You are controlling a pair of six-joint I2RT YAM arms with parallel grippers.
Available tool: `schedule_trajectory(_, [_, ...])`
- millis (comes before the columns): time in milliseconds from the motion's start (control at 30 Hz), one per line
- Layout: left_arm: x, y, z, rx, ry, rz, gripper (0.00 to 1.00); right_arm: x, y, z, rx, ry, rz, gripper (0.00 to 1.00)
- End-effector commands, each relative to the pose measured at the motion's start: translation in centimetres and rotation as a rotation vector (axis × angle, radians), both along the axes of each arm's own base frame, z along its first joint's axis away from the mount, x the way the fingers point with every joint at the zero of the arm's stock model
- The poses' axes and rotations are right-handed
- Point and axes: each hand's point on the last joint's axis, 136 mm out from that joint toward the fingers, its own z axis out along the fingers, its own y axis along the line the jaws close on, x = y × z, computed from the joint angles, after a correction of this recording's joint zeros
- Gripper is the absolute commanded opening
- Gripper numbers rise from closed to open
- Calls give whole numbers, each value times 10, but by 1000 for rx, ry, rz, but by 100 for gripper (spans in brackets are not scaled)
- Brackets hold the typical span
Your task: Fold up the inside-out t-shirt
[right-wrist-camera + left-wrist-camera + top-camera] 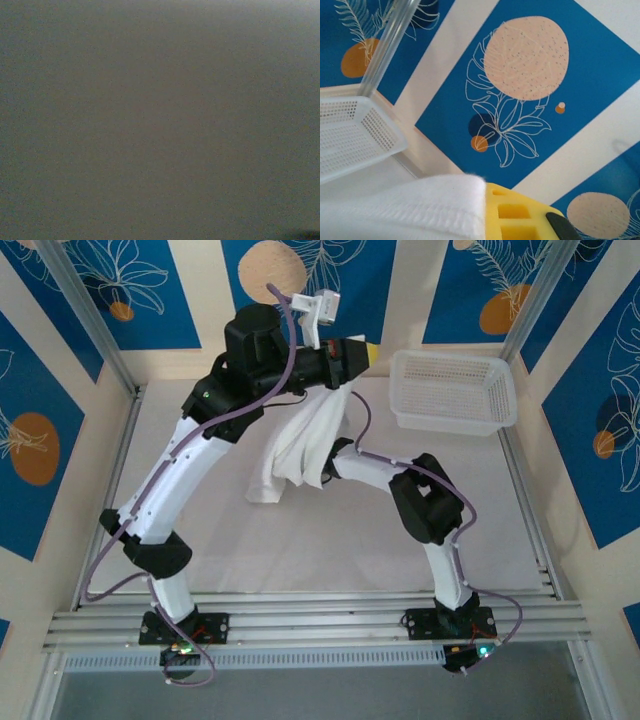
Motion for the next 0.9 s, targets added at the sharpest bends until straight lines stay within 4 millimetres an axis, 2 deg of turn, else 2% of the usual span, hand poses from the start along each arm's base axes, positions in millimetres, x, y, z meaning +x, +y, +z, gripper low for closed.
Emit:
schedule_trajectory(0, [-40, 15, 40, -40, -155, -62, 0, -13, 0, -5, -25, 80, 39, 0])
schedule_trajectory(100, [-51, 13, 32, -11, -155, -119, 0, 2, -8, 13, -21, 87, 20, 0])
schedule_trajectory(267, [-56, 10, 4, 83, -157, -161, 0, 31, -22, 75, 25, 23, -10, 0])
schedule_trajectory(367, [-52, 15, -14, 146, -174, -135, 0, 35, -23, 110, 63, -32, 2, 0])
schedule_trajectory(500, [-54, 17, -25, 172, -183, -139, 0, 35, -19, 129, 92, -63, 26, 0])
schedule_trajectory(567, [-65, 15, -19, 144, -188, -197, 0, 40, -21, 121, 67, -58, 11, 0])
schedule_trajectory(633, [-84, 14, -3, 84, -201, -287, 0, 48, -23, 106, 29, -60, 3, 0])
schedule_trajectory(767, [-129, 22, 49, -22, -316, -403, 0, 62, -32, 56, -81, -7, -8, 0])
schedule_trajectory(867, [-137, 31, 74, -55, -374, -372, 0, 64, -42, 19, -178, 30, -5, 0])
